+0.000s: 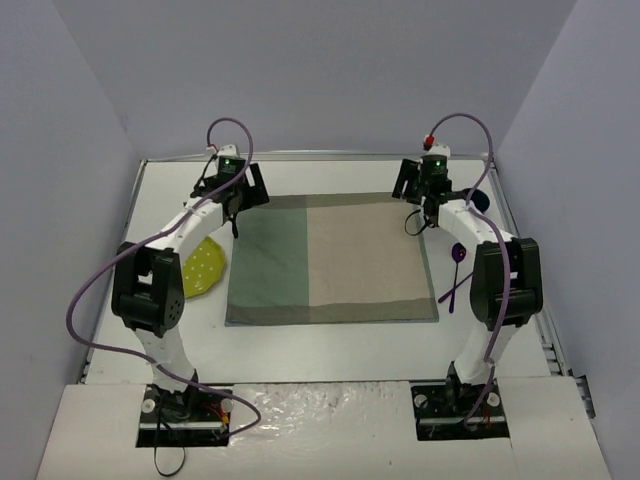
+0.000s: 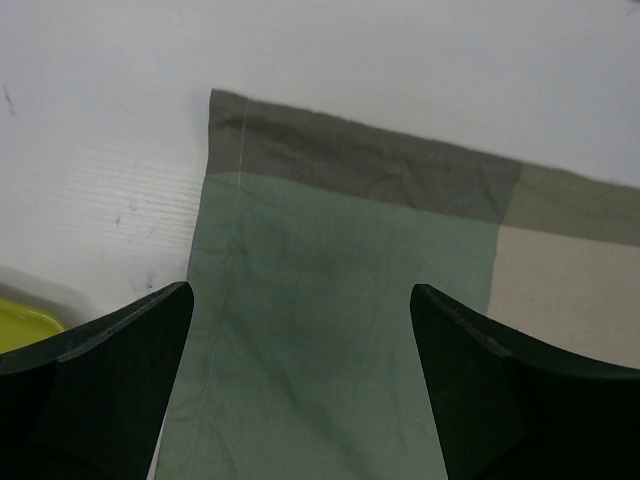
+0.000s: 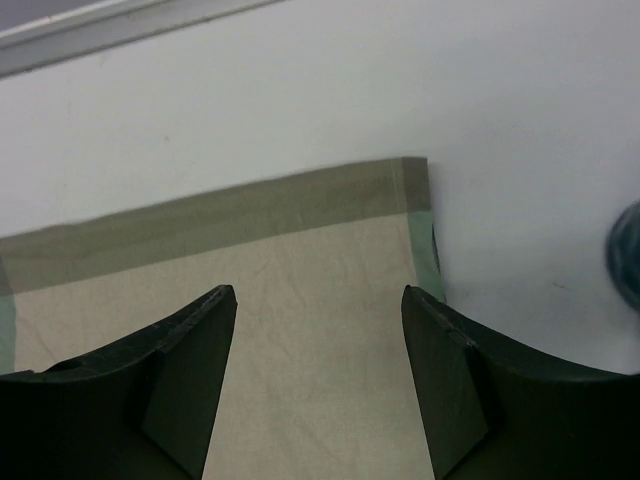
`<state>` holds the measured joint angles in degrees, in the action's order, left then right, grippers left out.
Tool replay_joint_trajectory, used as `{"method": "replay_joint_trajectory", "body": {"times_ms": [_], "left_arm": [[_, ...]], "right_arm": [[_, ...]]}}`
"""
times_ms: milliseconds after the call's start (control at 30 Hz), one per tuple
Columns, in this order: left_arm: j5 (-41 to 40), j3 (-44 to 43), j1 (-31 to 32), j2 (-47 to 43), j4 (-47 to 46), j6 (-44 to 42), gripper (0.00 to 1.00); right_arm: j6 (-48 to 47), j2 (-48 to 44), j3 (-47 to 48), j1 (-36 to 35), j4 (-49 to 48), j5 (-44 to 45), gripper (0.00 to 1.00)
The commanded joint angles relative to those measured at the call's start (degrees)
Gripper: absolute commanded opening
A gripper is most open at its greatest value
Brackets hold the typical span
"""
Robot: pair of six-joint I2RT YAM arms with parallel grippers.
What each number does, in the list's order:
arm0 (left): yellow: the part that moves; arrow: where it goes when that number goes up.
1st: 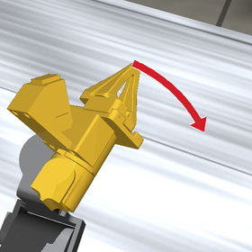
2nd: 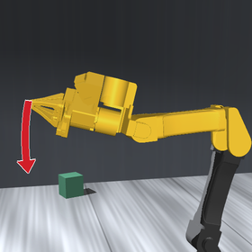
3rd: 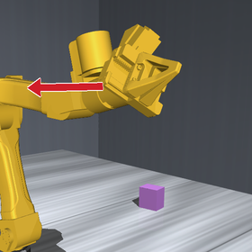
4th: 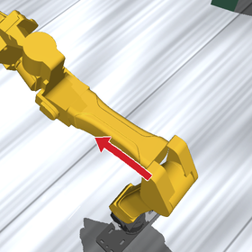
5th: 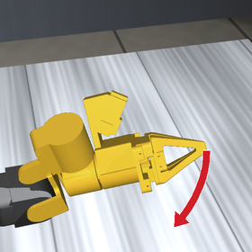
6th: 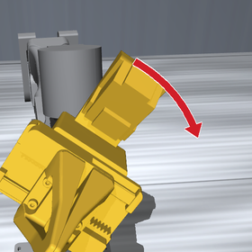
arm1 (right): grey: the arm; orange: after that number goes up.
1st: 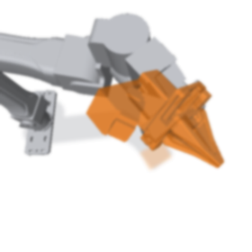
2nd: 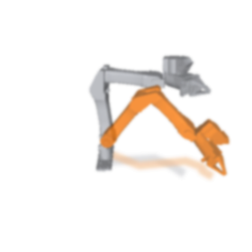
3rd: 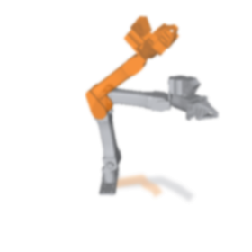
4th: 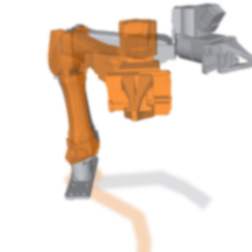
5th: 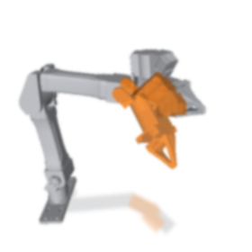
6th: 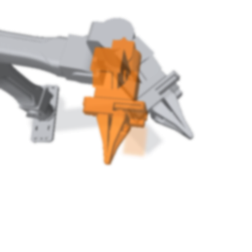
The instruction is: Set the dinner table for one person
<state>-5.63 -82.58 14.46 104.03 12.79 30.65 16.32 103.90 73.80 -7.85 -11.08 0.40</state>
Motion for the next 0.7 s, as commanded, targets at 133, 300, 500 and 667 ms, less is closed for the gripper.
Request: {"method": "replay_joint_trajectory", "body": {"times_ms": [133, 300, 500, 667], "left_arm": [[4.6, -1.5, 0.1, 9.2, -4.7, 3.1, 0.78], [2.4, -4.5, -0.6, 14.4, -3.0, 3.0, 0.67], [1.1, -7.4, -1.0, 19.0, -0.1, 4.5, 0.66], [1.0, -8.6, -1.4, 20.2, 0.5, 4.9, 0.66]], "right_arm": [[2.3, 6.6, -3.9, 2.5, -9.1, -8.8, 0.63], [1.3, 11.7, -2.3, 3.9, -9.6, -9.9, 0.63], [2.7, 16.8, 1.4, 6.5, -8.3, -11.7, 0.63], [2.9, 20.1, 5.8, 7.6, -6.0, -13.6, 0.63]]}}
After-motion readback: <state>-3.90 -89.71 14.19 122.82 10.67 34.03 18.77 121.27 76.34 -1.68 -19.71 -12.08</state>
